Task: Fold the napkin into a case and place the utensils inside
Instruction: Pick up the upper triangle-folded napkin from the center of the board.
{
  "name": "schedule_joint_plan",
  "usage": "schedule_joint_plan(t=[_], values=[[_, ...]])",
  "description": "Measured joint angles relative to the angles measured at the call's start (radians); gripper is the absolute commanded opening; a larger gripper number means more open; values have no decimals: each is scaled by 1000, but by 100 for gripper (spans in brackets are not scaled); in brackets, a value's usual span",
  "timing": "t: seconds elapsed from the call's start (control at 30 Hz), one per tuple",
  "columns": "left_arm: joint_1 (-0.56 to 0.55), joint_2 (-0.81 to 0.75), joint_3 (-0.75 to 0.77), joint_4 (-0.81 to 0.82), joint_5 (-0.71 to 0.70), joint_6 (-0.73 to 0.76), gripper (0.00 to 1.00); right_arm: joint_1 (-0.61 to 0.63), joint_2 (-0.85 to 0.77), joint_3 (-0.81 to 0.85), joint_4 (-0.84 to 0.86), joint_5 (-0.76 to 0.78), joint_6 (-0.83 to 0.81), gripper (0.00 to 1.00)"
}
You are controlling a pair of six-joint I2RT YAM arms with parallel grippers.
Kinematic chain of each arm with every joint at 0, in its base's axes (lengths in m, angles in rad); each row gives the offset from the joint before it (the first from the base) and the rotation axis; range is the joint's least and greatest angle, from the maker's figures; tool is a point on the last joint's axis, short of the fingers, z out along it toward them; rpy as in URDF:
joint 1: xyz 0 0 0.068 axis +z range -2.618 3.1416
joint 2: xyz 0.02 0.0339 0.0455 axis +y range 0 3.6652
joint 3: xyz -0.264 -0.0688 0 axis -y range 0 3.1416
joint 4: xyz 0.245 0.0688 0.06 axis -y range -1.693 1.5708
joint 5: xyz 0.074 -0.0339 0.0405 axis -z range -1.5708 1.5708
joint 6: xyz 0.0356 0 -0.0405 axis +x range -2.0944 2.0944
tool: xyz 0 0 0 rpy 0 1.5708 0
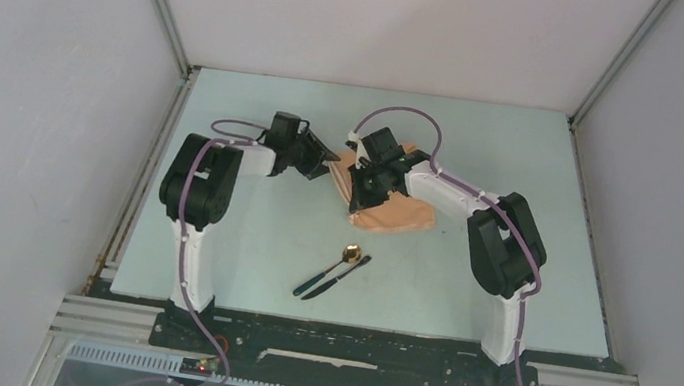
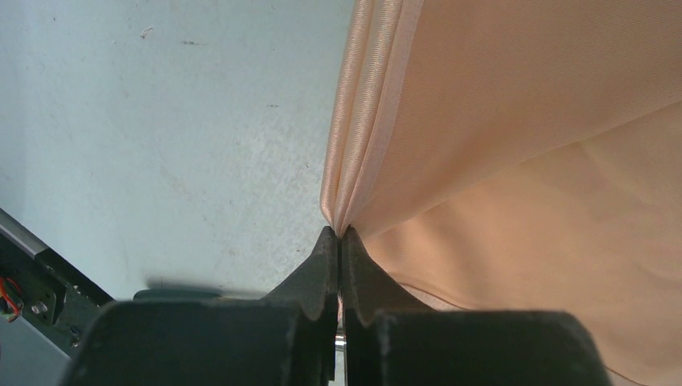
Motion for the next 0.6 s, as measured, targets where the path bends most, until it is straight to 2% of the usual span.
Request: schedule_joint_plan(t=[0.3,0.6], values=[[-9,38,42,-8,-24,0,40,0,0,0,0,0,0,0],[-11,63,92,-52,-50,26,24,1,0,0,0,2,0,0]])
